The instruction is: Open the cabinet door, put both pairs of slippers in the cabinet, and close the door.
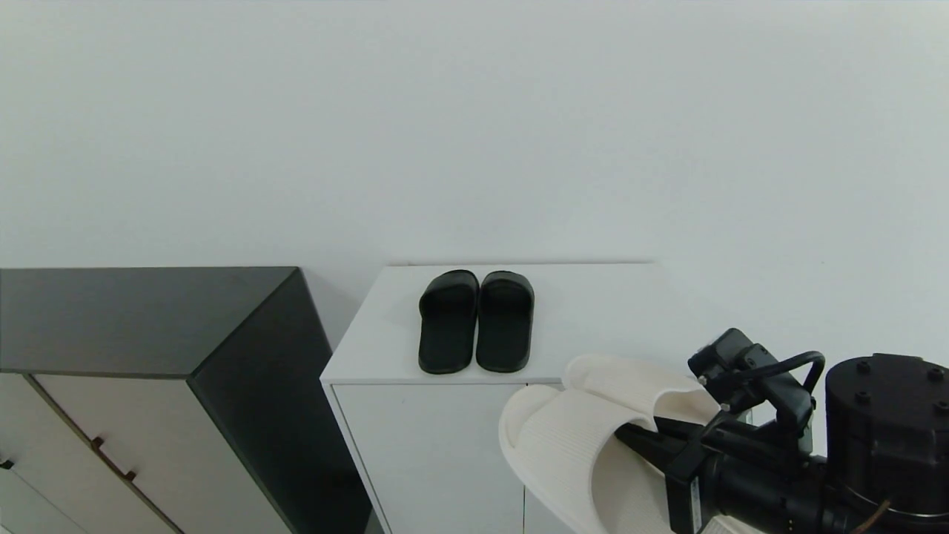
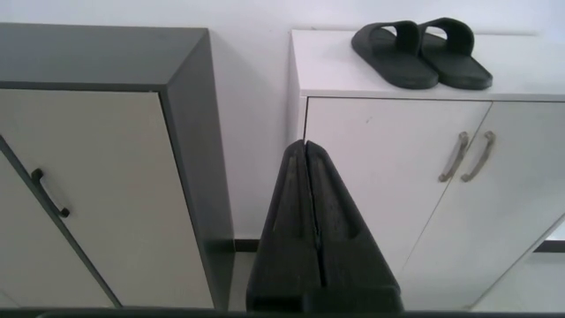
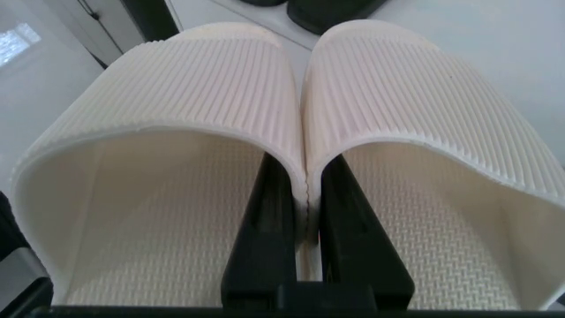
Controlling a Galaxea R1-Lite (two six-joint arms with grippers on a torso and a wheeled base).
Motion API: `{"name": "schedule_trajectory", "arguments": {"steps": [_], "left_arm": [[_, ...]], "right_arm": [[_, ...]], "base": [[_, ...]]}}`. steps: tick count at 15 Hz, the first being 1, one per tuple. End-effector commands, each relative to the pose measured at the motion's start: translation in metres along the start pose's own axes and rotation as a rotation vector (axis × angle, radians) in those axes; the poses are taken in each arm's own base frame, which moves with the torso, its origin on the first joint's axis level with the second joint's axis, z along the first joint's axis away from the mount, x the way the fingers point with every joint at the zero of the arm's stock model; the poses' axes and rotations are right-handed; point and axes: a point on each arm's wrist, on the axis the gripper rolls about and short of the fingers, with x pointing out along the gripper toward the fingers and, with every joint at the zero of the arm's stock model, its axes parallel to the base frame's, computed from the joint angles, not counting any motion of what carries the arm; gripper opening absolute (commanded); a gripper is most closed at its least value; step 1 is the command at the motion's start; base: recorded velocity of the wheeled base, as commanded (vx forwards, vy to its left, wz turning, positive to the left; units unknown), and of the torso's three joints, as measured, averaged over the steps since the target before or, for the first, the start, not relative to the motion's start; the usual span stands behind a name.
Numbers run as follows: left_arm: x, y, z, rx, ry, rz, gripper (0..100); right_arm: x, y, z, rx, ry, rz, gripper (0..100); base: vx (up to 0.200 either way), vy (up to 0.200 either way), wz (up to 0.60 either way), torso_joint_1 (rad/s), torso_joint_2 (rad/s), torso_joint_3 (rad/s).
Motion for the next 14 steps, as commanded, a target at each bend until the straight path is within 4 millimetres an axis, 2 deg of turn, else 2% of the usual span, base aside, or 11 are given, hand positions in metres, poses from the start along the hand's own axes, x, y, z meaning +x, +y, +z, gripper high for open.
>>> {"name": "schedule_trajectory", "arguments": {"steps": [1,4,6,14], "left_arm": [[0.0,0.0,0.0001,0.0,-0.002,0.0,0],[0.0,0.0,0.0,0.0,0.0,0.0,0],[0.0,0.0,0.0001,0.0,-0.002,0.0,0],[0.0,0.0,0.0001,0.006,-0.002,0.0,0]], "right_arm": [[0.0028,0.0005,-0.0044,-0.004,0.022,0.01,0],[0.0028,0.0007,-0.0076,-0.006,0.035,0.018,0],[0.0022,0.0005,-0.0086,-0.006,0.038,0.017,0],[0.0021,0.0032,-0.009,-0.01,0.04,0.038,0]], "base": [[0.0,0.0,0.0,0.0,0.0,0.0],[0.0,0.0,0.0,-0.009,0.02,0.011],[0.0,0.0,0.0,-0.134,0.31,0.166],[0.0,0.0,0.0,-0.2,0.46,0.265]]}}
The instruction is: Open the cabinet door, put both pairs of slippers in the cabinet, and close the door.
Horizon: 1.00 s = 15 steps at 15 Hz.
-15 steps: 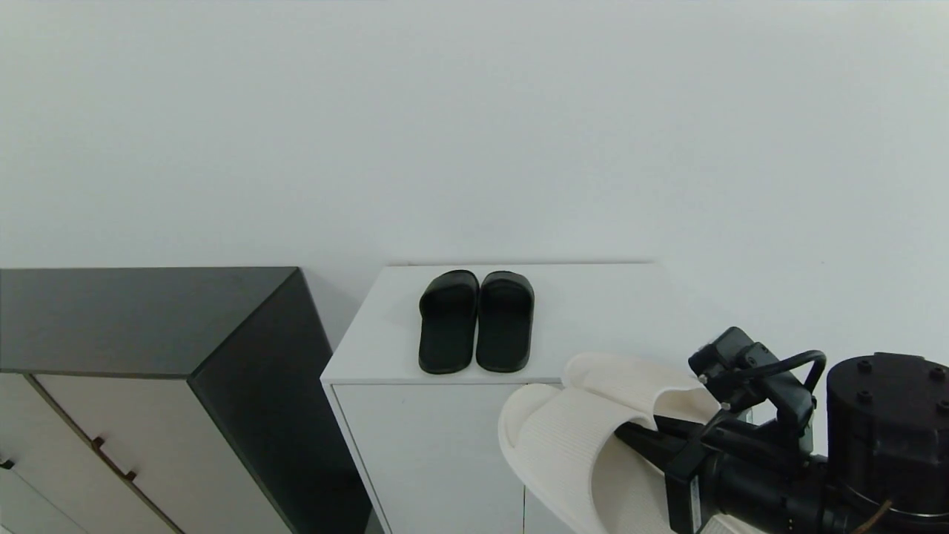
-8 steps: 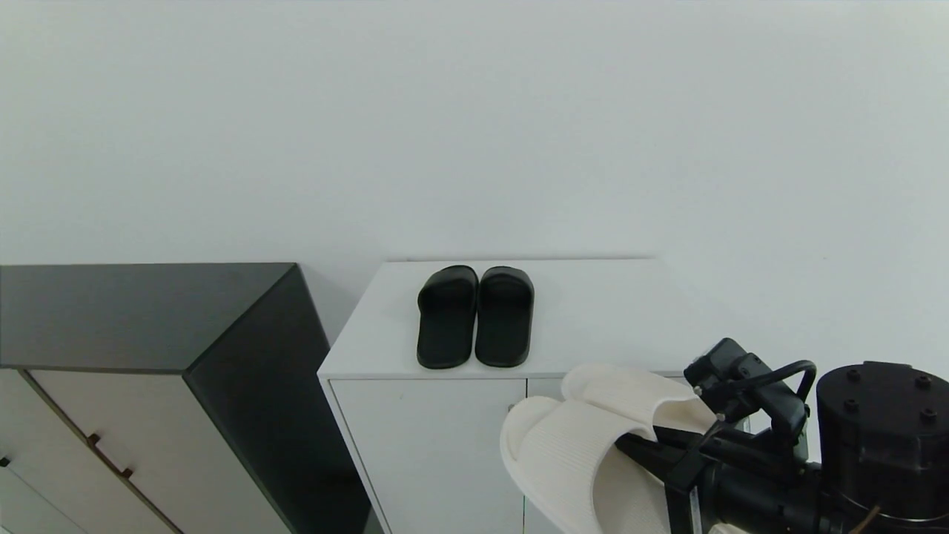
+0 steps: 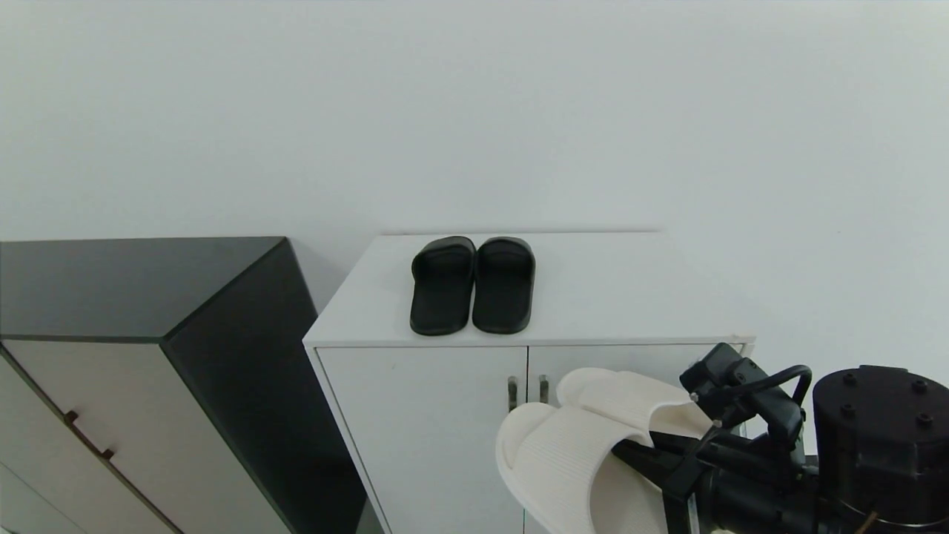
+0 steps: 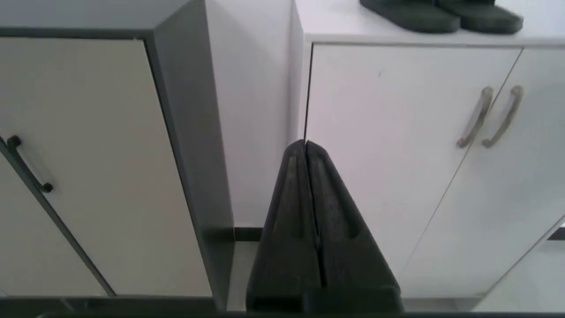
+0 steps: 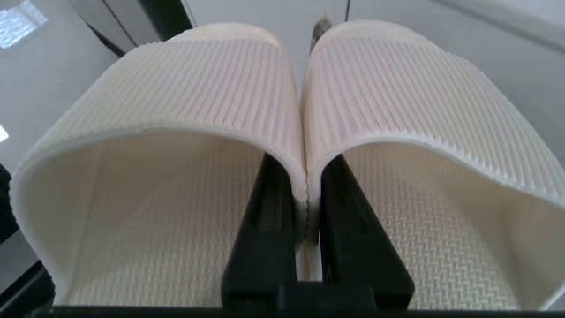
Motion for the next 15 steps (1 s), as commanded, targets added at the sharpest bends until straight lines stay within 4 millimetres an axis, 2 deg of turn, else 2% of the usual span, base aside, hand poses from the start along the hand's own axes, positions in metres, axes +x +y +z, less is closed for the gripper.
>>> {"name": "schedule_trajectory", "arguments": {"steps": [1,2,15], "left_arm": [[0.0,-0.0001,-0.0002,0.003,0.002,-0.004,0],[0.0,-0.0001,-0.0004,0.002,0.003,-0.007,100],[0.0,-0.0008,-0.0004,0.06,0.003,-0.037,100]], "right_arm": [[0.0006,0.0002,-0.0007,-0.001,0.003,0.0,0],[0.0006,0.0002,-0.0007,-0.001,0.003,0.001,0],[-0.0014,0.001,-0.0007,-0.003,-0.001,0.004,0]], "base": [[0.0,0.0,0.0,-0.227,0.54,0.31],[0.0,0.0,0.0,-0.246,0.54,0.315],[0.0,0.0,0.0,-0.186,0.5,0.317]]}}
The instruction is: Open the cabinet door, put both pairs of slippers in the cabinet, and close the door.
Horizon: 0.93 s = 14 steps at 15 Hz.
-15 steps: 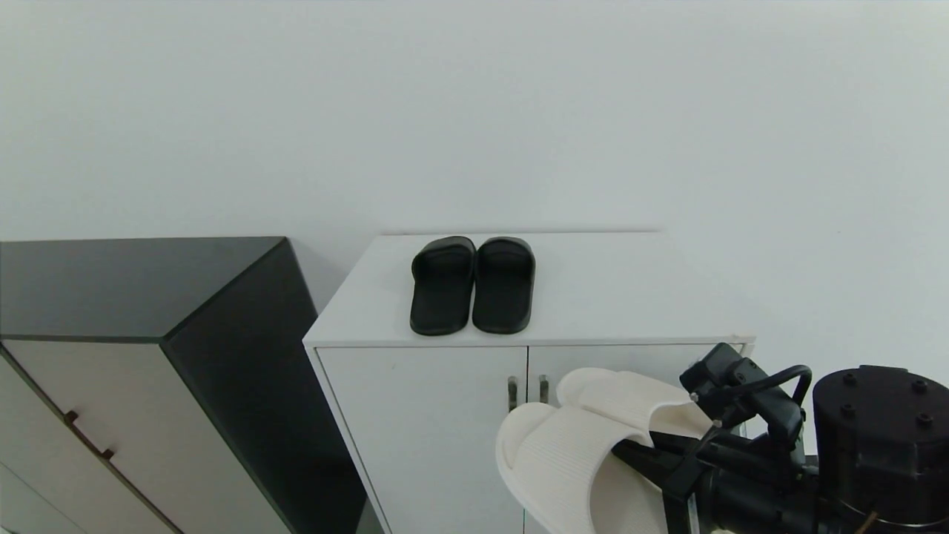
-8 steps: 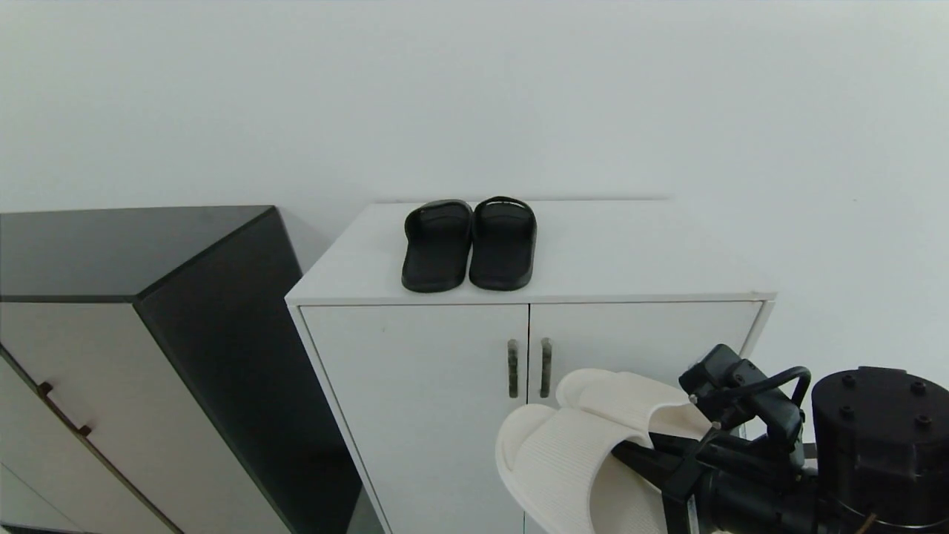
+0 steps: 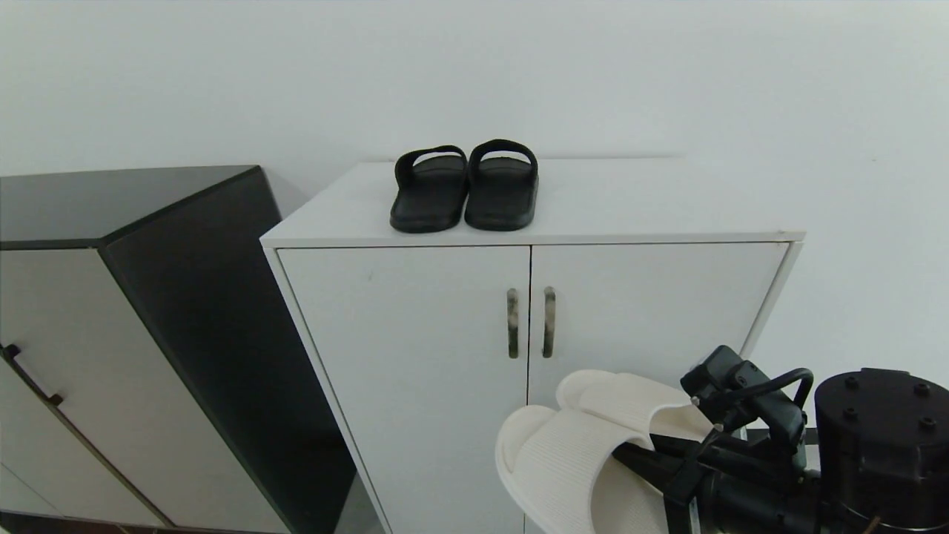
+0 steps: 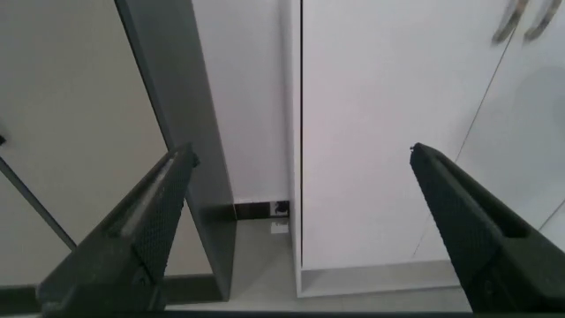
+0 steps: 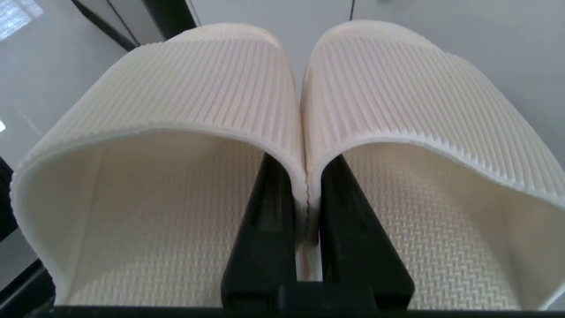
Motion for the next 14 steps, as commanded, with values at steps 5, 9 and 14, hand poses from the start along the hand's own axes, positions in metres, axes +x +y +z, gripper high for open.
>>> {"name": "schedule_trajectory", "arguments": {"steps": [5,9,14], "left_arm": [[0.008,0.0,0.004,-0.041,0.106,-0.007,100],[0.026,-0.001,0.066,-0.118,0.134,-0.184,100],[0.114,-0.022,0.094,-0.129,0.254,-0.63,100]], "right_arm": [[-0.001,0.0,-0.001,-0.001,0.0,0.0,0],[-0.001,0.0,-0.004,-0.006,0.013,0.0,0],[-0.003,-0.002,-0.006,-0.015,0.015,-0.004,0]], "base": [[0.0,0.0,0.0,-0.123,0.46,0.343],[0.0,0.0,0.0,-0.061,0.45,0.376],[0.0,0.0,0.0,-0.012,0.23,0.214]]}}
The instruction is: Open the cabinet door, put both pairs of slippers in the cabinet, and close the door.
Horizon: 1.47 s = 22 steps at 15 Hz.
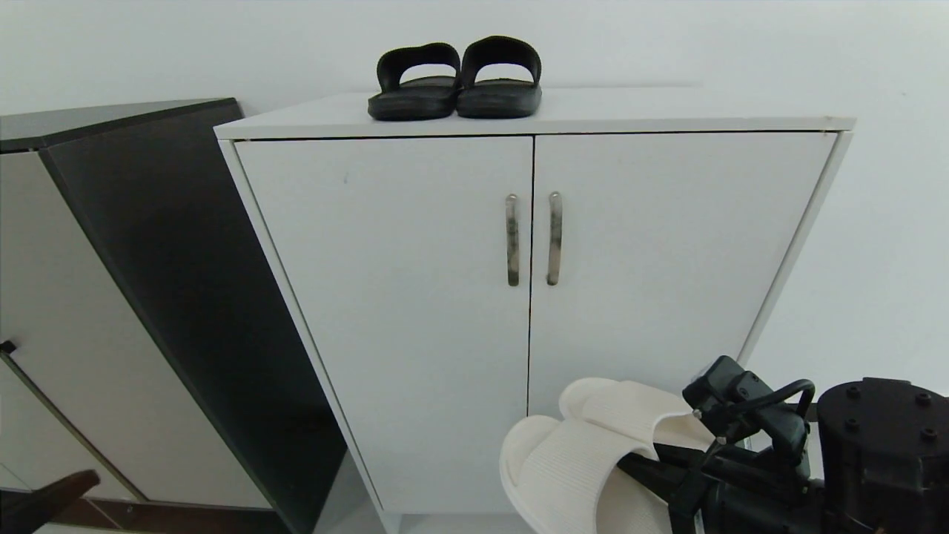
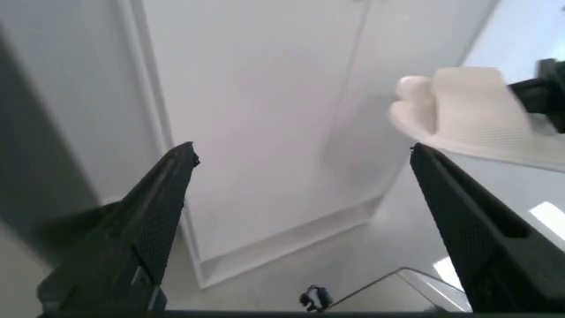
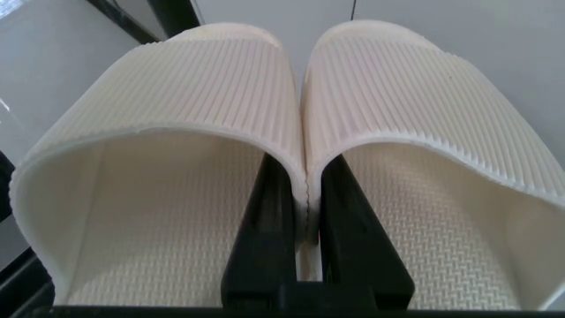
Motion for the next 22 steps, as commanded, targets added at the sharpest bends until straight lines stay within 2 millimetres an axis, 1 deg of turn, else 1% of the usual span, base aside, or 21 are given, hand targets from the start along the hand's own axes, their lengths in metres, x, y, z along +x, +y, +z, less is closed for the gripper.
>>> {"name": "schedule_trajectory", "arguments": {"steps": [1,2,3,5,6,8,10,12,13,14,15,18,19,22], "left_arm": [[0.066,0.006,0.017,-0.026,0.135,-0.227,100],[0.092,0.001,0.024,-0.014,0.147,-0.306,100],[0.107,-0.005,0.031,-0.002,0.133,-0.357,100],[0.112,-0.027,0.056,-0.058,0.064,-0.484,100],[0.117,-0.038,0.071,-0.098,0.039,-0.517,100],[0.146,-0.049,0.086,-0.105,0.035,-0.482,100],[0.175,-0.063,0.092,-0.105,0.057,-0.517,100],[0.2,-0.077,0.096,-0.099,0.072,-0.566,100],[0.218,-0.084,0.099,-0.097,0.07,-0.582,100],[0.23,-0.09,0.103,-0.094,0.062,-0.591,100],[0.239,-0.097,0.11,-0.094,0.046,-0.609,100],[0.246,-0.12,0.114,-0.1,0.042,-0.677,100],[0.253,-0.123,0.117,-0.102,0.036,-0.68,100],[0.262,-0.127,0.129,-0.112,0.079,-0.677,100]], "right_arm": [[-0.001,-0.001,-0.001,-0.001,0.0,-0.002,0],[-0.001,0.0,-0.001,-0.008,0.003,-0.002,0],[-0.001,-0.001,-0.001,-0.009,0.003,-0.003,0],[-0.006,-0.001,0.0,-0.009,-0.011,-0.001,0],[-0.007,-0.001,0.001,-0.008,-0.017,0.002,0],[-0.006,0.0,-0.001,-0.023,-0.006,0.005,0],[-0.001,0.001,-0.008,-0.059,0.031,0.005,0],[0.001,0.003,-0.009,-0.066,0.036,0.016,0],[0.002,0.006,-0.009,-0.079,0.04,0.024,0],[0.002,0.006,-0.01,-0.093,0.043,0.026,0],[0.002,0.006,-0.011,-0.098,0.044,0.026,0],[0.002,0.006,-0.011,-0.096,0.045,0.027,0],[0.001,0.006,-0.01,-0.097,0.04,0.027,0],[0.0,0.006,-0.009,-0.097,0.035,0.026,0]], "base": [[0.0,0.0,0.0,0.0,0.0,0.0],[0.0,0.0,0.0,0.0,0.0,0.0],[0.0,0.0,0.0,0.0,0.0,0.0],[0.0,0.0,0.0,0.0,0.0,0.0],[0.0,0.0,0.0,0.0,0.0,0.0],[0.0,0.0,0.0,0.0,0.0,0.0],[0.0,0.0,0.0,0.0,0.0,0.0],[0.0,0.0,0.0,0.0,0.0,0.0],[0.0,0.0,0.0,0.0,0.0,0.0],[0.0,0.0,0.0,0.0,0.0,0.0],[0.0,0.0,0.0,0.0,0.0,0.0],[0.0,0.0,0.0,0.0,0.0,0.0],[0.0,0.0,0.0,0.0,0.0,0.0],[0.0,0.0,0.0,0.0,0.0,0.0]]}}
